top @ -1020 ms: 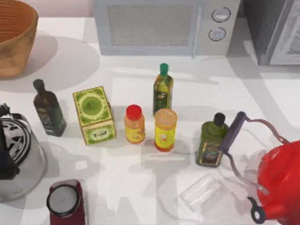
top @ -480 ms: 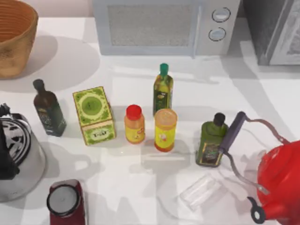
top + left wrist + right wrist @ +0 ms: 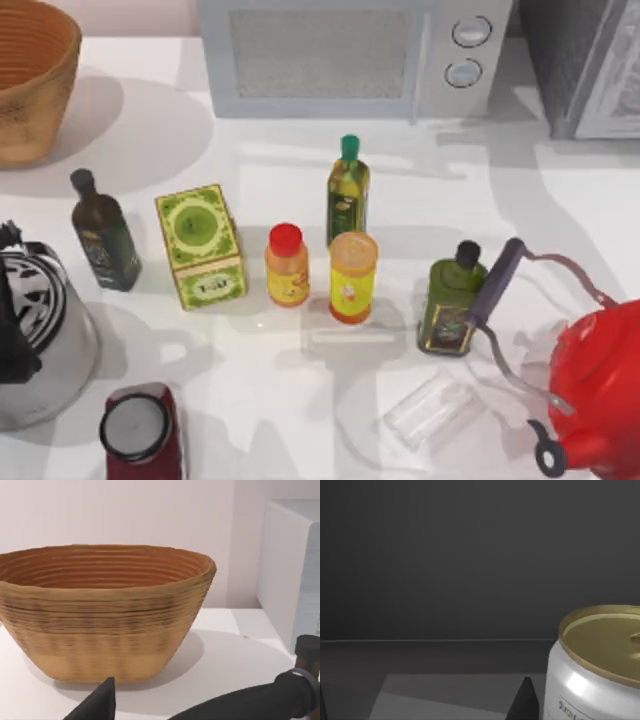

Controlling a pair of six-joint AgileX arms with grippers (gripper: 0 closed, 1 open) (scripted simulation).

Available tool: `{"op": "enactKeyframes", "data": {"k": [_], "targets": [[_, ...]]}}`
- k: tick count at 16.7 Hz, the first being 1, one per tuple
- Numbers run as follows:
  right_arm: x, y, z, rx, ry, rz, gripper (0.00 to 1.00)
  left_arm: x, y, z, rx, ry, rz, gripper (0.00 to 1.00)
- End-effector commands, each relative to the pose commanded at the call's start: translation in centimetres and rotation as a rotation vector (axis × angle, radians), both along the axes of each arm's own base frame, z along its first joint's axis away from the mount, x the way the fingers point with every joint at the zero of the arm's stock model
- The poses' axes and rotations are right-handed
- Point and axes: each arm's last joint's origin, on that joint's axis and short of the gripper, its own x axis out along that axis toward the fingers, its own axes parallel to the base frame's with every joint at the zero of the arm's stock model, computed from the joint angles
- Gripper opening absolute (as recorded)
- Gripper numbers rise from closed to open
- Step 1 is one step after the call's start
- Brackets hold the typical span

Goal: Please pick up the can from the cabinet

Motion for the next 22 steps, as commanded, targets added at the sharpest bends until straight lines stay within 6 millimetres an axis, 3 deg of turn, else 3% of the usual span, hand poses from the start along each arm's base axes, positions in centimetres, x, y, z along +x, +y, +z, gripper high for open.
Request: {"op": "enactKeyframes", "data": {"k": [6,11,14,19,22], "targets": [[-0.2,-0.4,0.0,0.005,-0.007,-0.003,0.0,0.0,0.0,0.0,0.0,0.0,0.0,1.0],[-1.9,-2.7,-1.6,0.013,-0.022,-0.002,0.0,0.0,0.0,0.0,0.0,0.0,0.0,1.0],[-3.8,-4.6,-4.0,0.011,-0.024,0.001,0.0,0.0,0.0,0.0,0.0,0.0,0.0,1.0],[-5.9,-6.8,-10.2,-0.005,0.017,-0.002,0.0,0.0,0.0,0.0,0.0,0.0,0.0,1.0],[-7.7,-8.1,-12.8,0.003,-0.01,-0.005,0.0,0.0,0.0,0.0,0.0,0.0,0.0,1.0]]}}
